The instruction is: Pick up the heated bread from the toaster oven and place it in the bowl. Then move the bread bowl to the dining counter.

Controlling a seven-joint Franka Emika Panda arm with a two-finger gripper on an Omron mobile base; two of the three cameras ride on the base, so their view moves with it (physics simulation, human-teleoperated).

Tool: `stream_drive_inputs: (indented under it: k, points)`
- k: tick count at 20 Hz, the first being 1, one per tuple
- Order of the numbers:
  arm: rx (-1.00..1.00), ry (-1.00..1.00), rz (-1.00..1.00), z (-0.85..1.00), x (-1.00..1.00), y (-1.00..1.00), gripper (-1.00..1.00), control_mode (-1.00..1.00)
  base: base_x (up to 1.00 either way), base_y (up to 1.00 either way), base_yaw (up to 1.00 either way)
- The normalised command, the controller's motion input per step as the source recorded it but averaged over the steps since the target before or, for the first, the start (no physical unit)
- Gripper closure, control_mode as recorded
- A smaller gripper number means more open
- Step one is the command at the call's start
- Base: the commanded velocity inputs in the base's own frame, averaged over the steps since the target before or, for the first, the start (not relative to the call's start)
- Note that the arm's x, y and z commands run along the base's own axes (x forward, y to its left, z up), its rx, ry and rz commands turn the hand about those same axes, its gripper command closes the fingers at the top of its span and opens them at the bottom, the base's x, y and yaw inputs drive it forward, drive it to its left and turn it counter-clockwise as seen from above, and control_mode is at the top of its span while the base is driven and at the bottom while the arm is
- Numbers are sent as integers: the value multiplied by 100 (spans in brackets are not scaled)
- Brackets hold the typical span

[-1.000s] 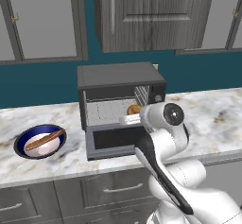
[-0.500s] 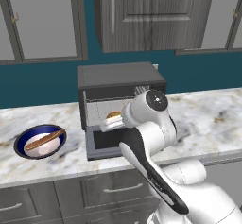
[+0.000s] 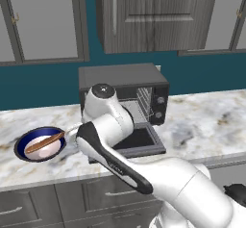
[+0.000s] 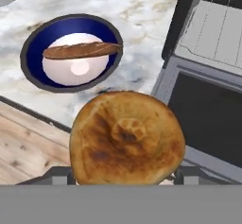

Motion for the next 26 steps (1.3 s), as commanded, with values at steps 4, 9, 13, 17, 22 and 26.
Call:
stream_drive_inputs:
  k: [4, 9, 13, 17, 22, 26]
  points:
    - [0, 9, 2, -63, 61, 100, 100, -100, 0, 0, 0]
    - [0, 9, 0, -63, 69, 97, 100, -100, 0, 0, 0]
    - [0, 0, 0, -26, 48, 90, 100, -100, 0, 0, 0]
    - [-1, -1, 0, -52, 58, 79, 100, -100, 0, 0, 0]
    - [-1, -2, -2, -1, 32, 44, -100, -100, 0, 0, 0]
    - [0, 0, -11, 74, -11, 12, -100, -100, 0, 0, 0]
